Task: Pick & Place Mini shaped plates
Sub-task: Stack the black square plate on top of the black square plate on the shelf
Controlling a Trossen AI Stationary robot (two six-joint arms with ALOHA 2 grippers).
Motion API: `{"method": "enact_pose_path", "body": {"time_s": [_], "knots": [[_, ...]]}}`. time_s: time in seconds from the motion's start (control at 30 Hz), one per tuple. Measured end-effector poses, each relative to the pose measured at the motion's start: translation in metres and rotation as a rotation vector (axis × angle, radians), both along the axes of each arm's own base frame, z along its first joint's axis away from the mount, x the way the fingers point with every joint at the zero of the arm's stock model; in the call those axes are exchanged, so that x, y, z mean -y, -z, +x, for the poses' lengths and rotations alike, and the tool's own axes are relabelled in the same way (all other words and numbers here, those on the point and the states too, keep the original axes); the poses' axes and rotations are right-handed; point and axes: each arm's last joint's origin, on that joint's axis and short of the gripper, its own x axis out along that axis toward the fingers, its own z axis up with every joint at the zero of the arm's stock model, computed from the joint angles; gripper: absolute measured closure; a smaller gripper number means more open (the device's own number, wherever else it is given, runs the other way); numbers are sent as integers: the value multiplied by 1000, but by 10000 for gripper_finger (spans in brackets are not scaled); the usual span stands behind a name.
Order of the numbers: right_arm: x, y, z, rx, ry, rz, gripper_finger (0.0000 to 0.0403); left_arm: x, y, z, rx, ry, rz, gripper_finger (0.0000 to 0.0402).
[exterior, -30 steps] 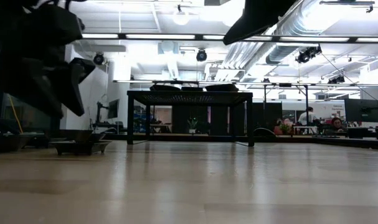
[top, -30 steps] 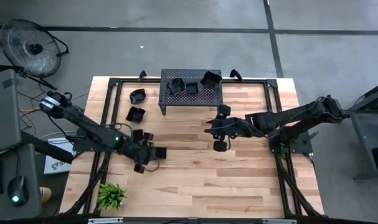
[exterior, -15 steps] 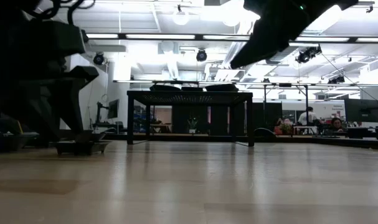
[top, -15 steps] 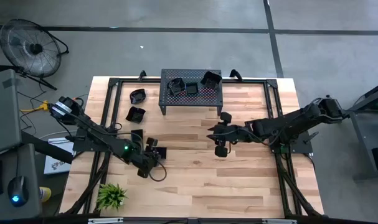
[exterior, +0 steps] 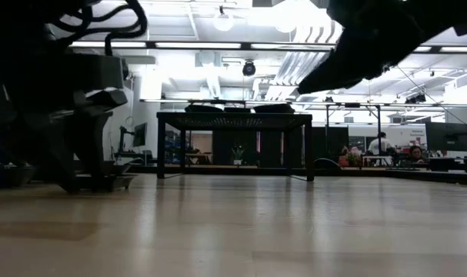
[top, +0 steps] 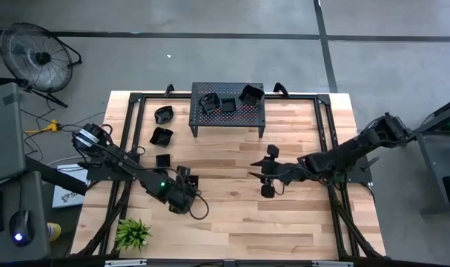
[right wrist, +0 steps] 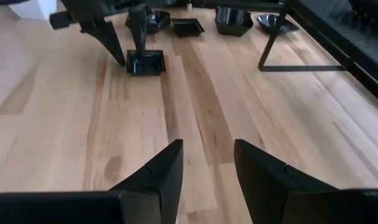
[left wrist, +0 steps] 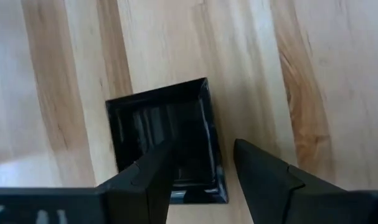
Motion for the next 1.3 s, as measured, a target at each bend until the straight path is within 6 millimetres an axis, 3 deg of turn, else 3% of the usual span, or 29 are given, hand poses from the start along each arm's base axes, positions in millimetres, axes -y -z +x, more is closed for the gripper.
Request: {"method": "enact_pose_path", "body": {"time_s": [0.37, 0.9, 1.13, 1.3], "knots": [[-6, 4, -5, 2, 22, -36, 265, 2, 1, 5, -16, -27, 40, 246], [-6, 4, -5, -2, 19, -37, 265, 2, 2, 4, -49, -19, 12, 392], [-6, 4, -5, -2, 18, -37, 265, 3, 0, 4, -54, -16, 15, 396], [-6, 4, -5, -3, 19, -38, 265, 7, -16, 13, -48, 30, 50, 396]]}}
